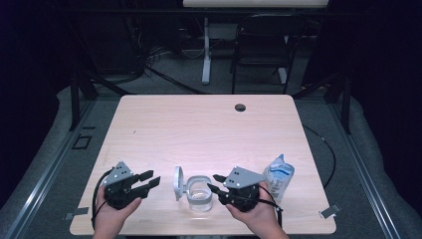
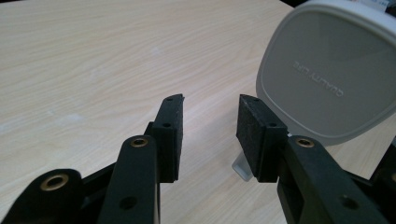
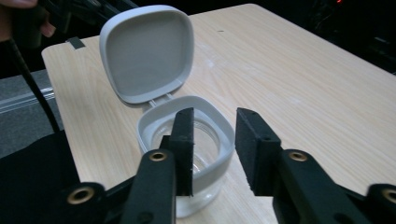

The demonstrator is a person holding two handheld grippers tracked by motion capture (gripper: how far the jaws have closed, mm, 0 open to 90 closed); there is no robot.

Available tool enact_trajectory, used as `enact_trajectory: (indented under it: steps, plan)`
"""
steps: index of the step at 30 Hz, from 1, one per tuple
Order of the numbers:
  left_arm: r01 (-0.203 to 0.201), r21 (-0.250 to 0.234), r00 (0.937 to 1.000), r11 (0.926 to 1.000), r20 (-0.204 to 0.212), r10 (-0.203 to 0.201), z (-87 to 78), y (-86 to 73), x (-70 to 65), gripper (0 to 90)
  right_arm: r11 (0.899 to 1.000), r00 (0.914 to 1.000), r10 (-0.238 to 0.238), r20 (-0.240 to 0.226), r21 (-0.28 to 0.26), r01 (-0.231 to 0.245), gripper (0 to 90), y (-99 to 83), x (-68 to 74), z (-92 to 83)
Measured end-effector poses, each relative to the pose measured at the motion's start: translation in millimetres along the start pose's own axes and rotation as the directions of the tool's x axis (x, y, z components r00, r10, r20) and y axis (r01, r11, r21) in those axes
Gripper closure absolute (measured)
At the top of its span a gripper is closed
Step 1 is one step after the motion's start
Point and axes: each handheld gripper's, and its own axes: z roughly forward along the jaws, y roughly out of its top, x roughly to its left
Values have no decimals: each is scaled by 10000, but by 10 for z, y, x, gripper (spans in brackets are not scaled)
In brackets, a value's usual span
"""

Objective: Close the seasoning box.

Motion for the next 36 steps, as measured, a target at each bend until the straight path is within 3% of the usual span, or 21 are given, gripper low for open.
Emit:
enact_trajectory:
  steps: [4, 16, 19, 26, 36]
  plan:
    - [63, -232, 9999, 9997, -133, -66, -61, 3, 31, 614, 10000, 9992, 56, 392, -41, -54, 612, -60, -40, -139]
    - [200, -397, 9995, 9990, -223, -209, -127, 0, 82, 605, 9956, 9937, 940, 608, -80, -937, 552, -250, -250, -528]
    - [210, -410, 9995, 9989, -247, -220, -130, 1, 80, 604, 9957, 9934, 920, 691, -18, -921, 552, -265, -272, -586]
    - [268, -375, 9992, 9989, -303, -280, -121, -4, 81, 594, 9915, 9872, 1253, 982, -480, -1211, 544, -271, -369, -842]
    - [295, -217, 9990, 9993, -323, -302, -72, -18, 67, 590, 9852, 9750, 1641, 1498, -753, -1543, 538, -333, -502, -1062]
